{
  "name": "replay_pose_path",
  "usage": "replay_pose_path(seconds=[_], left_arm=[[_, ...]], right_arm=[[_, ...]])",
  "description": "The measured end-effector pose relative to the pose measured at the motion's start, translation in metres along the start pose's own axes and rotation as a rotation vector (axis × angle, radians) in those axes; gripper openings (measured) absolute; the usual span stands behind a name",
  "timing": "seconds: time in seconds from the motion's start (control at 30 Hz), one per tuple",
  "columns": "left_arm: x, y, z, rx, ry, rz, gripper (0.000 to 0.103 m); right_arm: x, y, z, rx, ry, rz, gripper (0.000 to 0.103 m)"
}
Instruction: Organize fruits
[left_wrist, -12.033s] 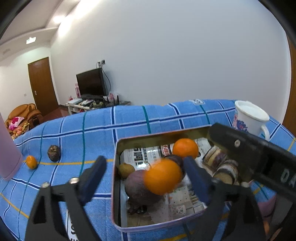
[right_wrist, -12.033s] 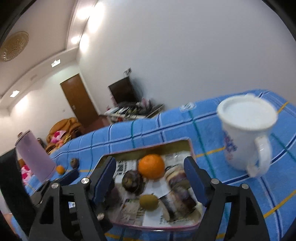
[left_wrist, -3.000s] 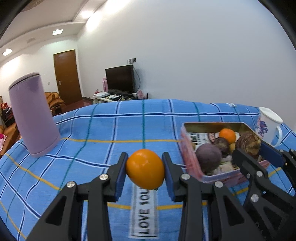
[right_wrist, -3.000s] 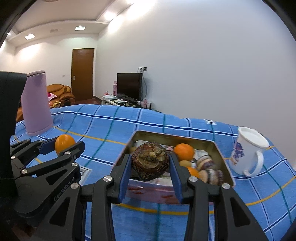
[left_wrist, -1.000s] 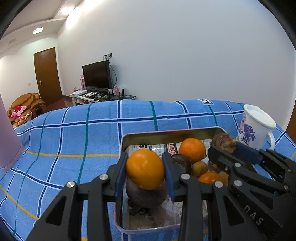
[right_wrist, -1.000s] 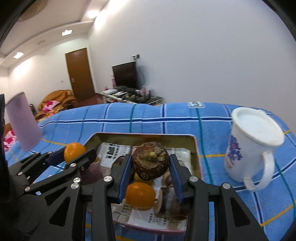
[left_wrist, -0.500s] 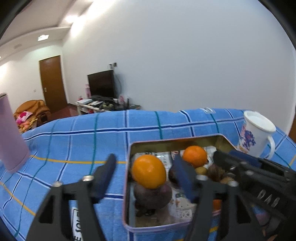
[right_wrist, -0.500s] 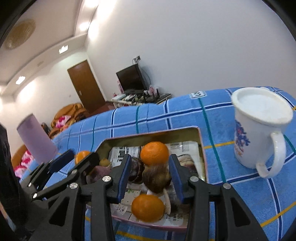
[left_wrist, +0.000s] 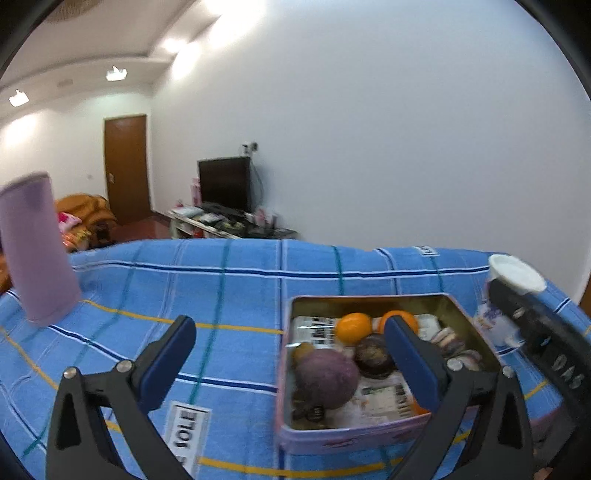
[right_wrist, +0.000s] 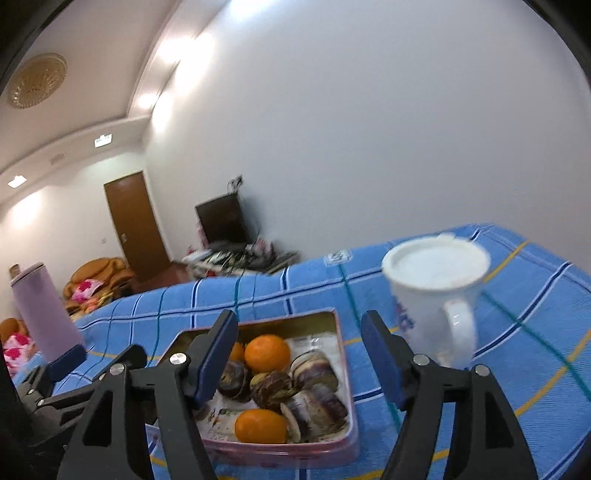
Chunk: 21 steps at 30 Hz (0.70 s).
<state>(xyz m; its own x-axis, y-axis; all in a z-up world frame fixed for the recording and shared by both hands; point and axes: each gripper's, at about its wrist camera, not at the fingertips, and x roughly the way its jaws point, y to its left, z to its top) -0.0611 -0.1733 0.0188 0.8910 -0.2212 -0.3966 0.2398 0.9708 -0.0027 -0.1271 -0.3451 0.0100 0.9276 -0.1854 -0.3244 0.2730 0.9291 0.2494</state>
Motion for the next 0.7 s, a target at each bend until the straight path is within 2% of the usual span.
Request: replay_pose_path(seconds=[0.13, 0.43, 0.7], left_arm=[[-0.01, 0.002, -0.008, 0.026, -0.011, 0.007, 0.103], [-0.038, 0.006, -0.02, 0.036, -0.029, 0.007, 0.103], [-0.058, 0.006, -0.024, 0.068, -0.064, 0.035, 0.103]], right_arm=[[-0.016, 0.007, -0.004, -0.042, -0.038, -0.052, 0.072], [-0.06, 0.024, -0.015, -0.139, -0.093, -0.078, 0.072], [-0.098, 0.021, -0.022, -0.111, -0.167, -0.105, 0.072]])
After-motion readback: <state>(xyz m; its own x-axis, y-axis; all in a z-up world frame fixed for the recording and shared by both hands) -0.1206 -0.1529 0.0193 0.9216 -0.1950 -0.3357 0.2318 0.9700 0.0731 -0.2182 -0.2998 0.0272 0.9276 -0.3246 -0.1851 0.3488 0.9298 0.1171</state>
